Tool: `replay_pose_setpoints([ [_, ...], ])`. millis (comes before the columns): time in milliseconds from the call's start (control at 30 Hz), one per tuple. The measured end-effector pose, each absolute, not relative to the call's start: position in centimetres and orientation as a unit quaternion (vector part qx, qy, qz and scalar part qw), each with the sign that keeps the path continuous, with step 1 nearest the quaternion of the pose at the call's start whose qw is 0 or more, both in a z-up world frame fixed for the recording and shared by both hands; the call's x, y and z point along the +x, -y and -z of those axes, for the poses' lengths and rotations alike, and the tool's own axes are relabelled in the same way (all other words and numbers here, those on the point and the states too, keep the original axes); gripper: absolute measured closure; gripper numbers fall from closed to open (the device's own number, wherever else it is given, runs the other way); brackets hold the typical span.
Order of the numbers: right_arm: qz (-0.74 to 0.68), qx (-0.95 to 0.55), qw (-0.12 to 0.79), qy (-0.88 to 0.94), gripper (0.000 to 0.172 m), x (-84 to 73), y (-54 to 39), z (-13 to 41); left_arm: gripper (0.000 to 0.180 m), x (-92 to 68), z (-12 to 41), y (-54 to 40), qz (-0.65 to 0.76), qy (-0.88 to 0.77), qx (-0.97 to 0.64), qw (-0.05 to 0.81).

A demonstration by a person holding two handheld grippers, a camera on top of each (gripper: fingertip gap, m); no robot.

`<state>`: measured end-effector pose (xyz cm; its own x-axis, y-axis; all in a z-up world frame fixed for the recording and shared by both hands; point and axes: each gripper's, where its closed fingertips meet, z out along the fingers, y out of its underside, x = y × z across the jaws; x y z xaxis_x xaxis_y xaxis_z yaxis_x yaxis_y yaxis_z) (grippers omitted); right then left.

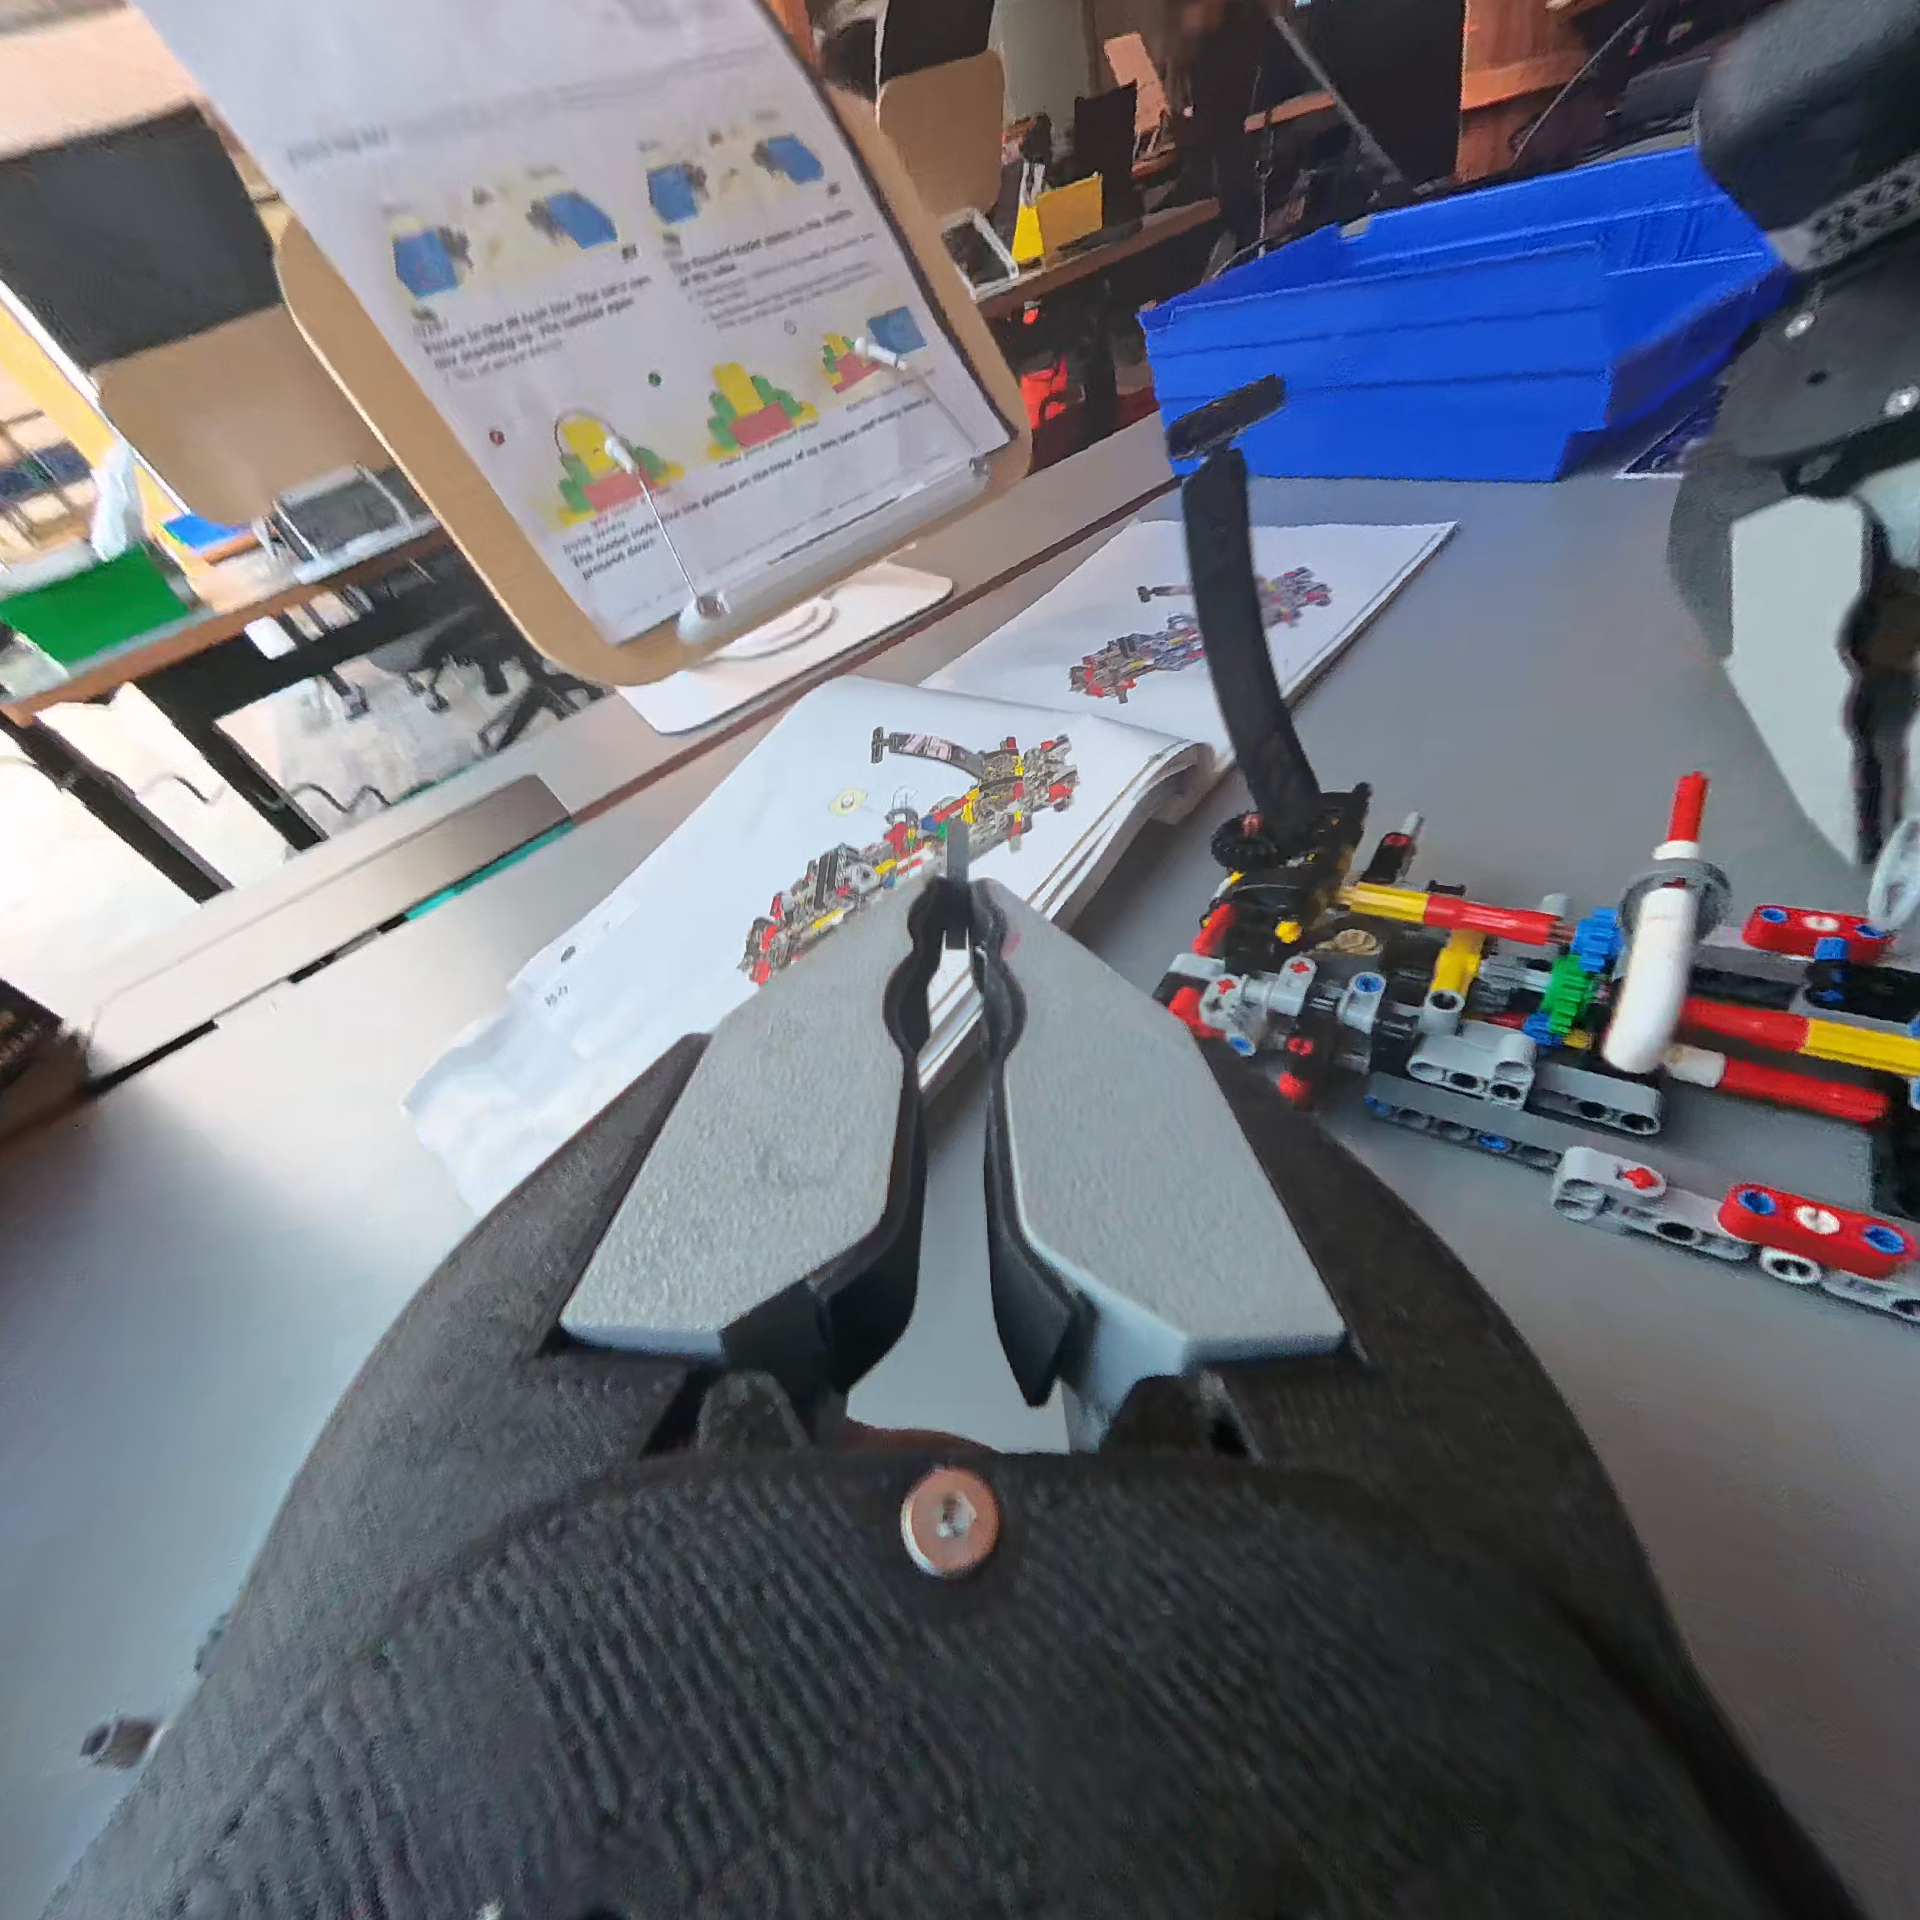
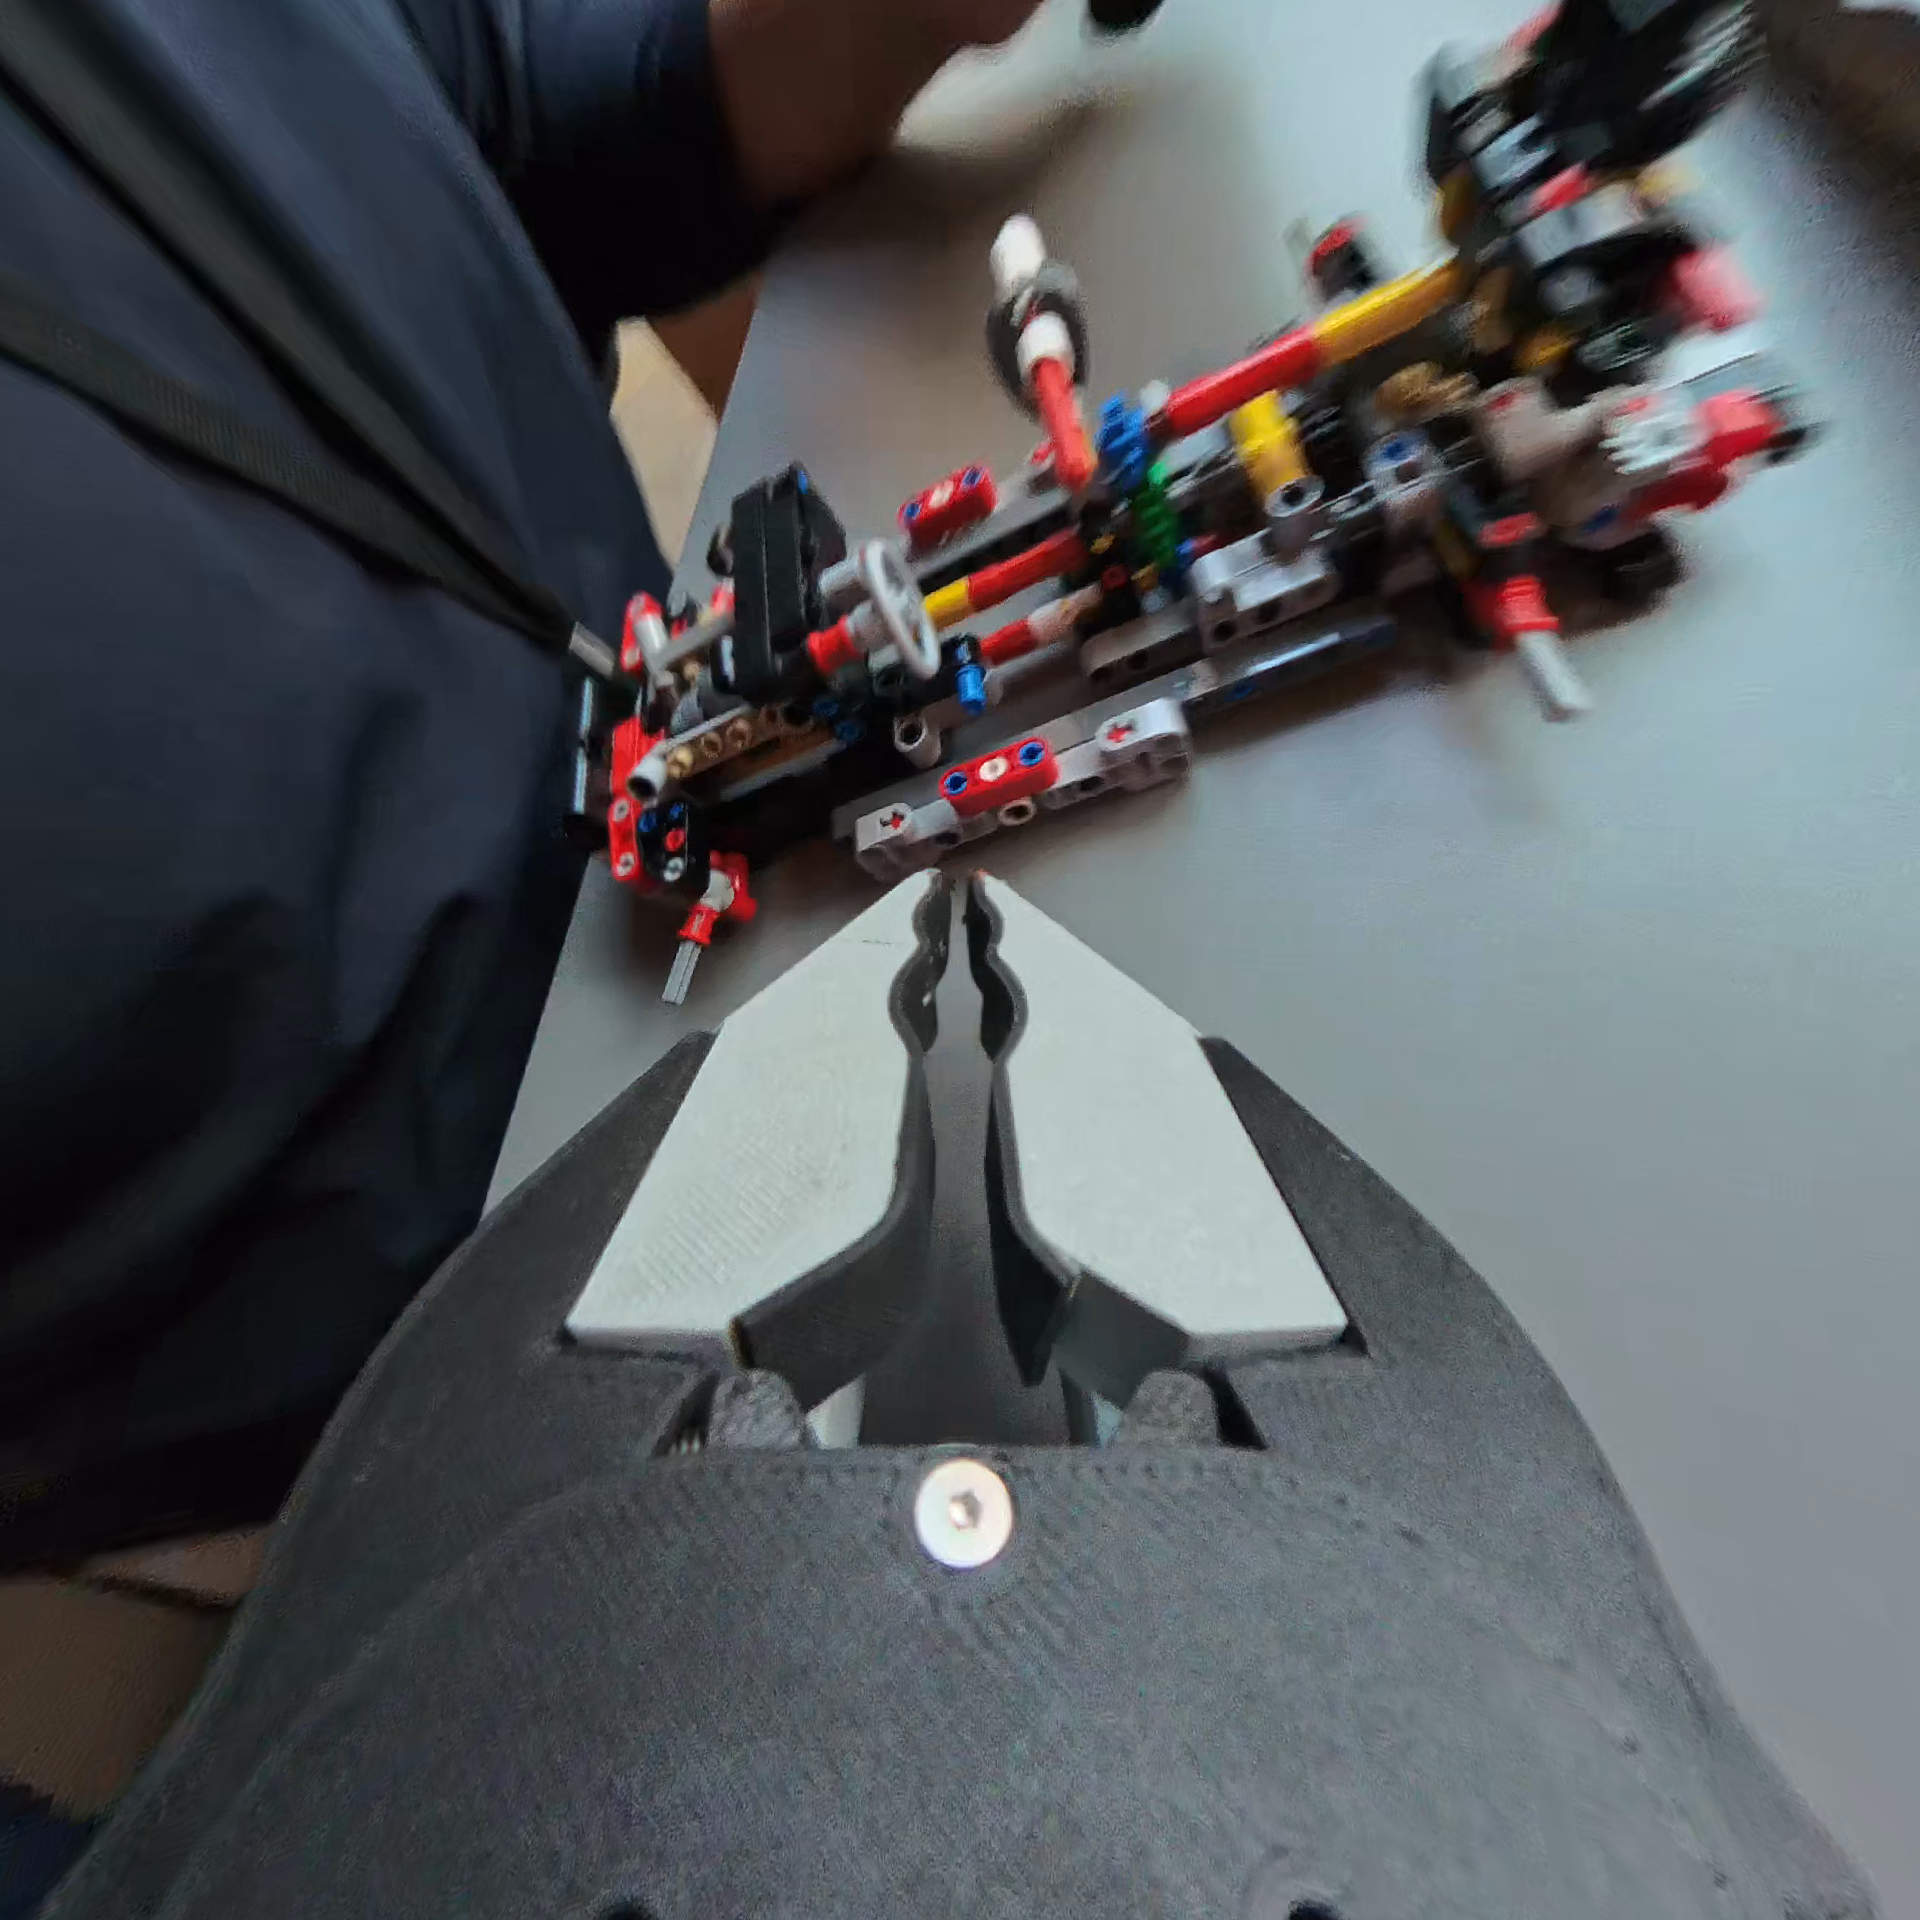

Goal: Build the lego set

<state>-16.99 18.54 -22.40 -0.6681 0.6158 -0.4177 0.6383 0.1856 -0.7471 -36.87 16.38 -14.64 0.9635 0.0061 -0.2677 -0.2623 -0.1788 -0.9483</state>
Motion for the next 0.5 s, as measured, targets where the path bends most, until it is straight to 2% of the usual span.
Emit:
replay_pose_setpoints([
  [133,0.536,0.473,-0.154,-0.681,0.162,-19.1,-22.2,19.0,0.179,-35.1,12.5,-16.4,-0.137,-0.085,-0.724,0.671],
  [233,0.553,0.477,-0.232,-0.642,0.159,-20.0,-22.0,15.9,0.180,-31.6,10.5,-16.6,-0.158,-0.112,-0.703,0.685],
  [333,0.554,0.474,-0.278,-0.626,0.153,-21.2,-20.7,13.2,0.179,-28.2,9.6,-17.3,-0.187,-0.142,-0.691,0.684],
  [500,0.609,0.428,-0.295,-0.599,0.153,-22.6,-16.9,8.3,0.179,-24.0,9.0,-17.5,-0.220,-0.190,-0.665,0.687],
])
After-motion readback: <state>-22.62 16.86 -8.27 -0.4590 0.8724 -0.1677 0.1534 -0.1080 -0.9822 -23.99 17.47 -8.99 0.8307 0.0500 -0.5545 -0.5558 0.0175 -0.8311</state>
